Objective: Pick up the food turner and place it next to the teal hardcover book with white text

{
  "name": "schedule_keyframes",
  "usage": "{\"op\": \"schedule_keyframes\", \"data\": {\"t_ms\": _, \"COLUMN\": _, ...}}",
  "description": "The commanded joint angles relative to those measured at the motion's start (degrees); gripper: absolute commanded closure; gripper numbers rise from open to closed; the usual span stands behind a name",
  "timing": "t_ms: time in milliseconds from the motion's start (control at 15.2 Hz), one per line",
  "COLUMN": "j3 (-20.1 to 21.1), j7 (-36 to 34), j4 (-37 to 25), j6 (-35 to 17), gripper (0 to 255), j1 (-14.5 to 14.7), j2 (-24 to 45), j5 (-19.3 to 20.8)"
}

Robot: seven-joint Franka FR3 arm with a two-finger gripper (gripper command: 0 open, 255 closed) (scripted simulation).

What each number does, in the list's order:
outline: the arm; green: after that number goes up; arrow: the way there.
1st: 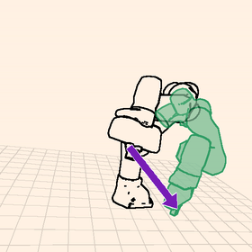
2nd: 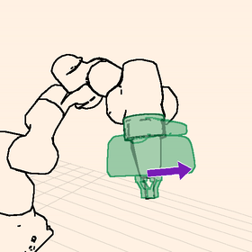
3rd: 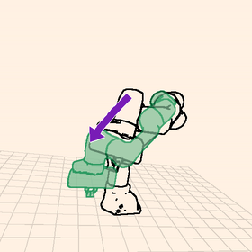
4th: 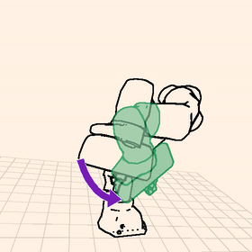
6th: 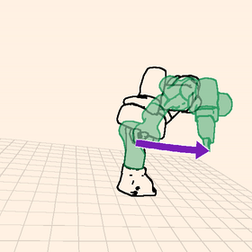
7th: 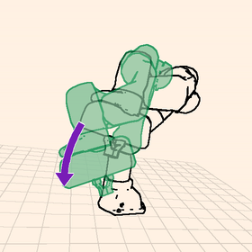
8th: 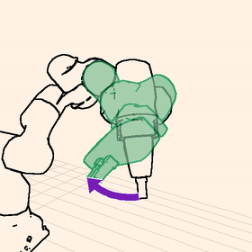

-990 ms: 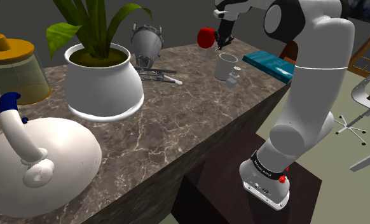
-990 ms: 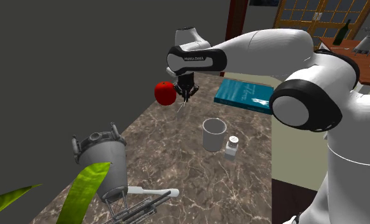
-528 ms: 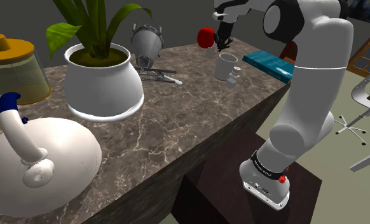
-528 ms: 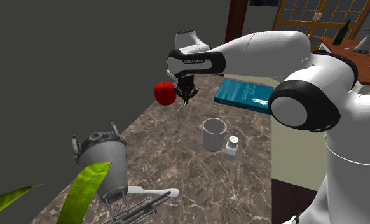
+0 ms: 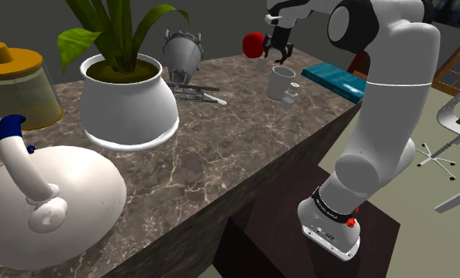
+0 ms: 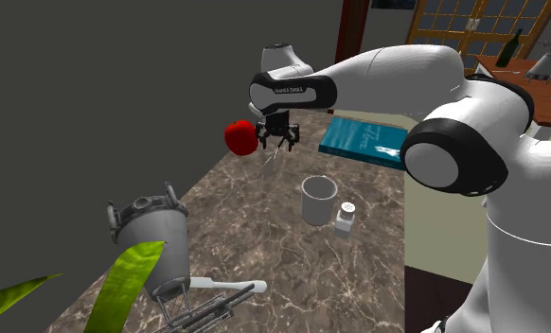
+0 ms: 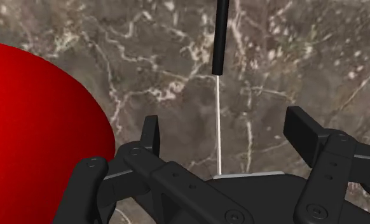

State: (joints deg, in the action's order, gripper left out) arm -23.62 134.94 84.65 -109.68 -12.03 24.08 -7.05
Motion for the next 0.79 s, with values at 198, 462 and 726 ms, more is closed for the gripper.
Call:
{"op": "schedule_keyframes", "data": {"t_ms": 198, "j3": -0.14, "j7": -0.42, "j4": -6.04, "j6": 6.87, "gripper": 0, "j1": -0.08, "j2": -0.68, "j5": 0.42}}
{"op": "schedule_keyframes", "data": {"t_ms": 462, "j3": -0.14, "j7": -0.42, "j4": -6.04, "j6": 6.87, "gripper": 0, "j1": -0.08, "j2": -0.68, "j5": 0.42}}
{"op": "schedule_keyframes", "data": {"t_ms": 726, "j3": -0.14, "j7": -0.42, "j4": -6.03, "j6": 6.86, "gripper": 0, "j1": -0.08, "j2": -0.68, "j5": 0.42}}
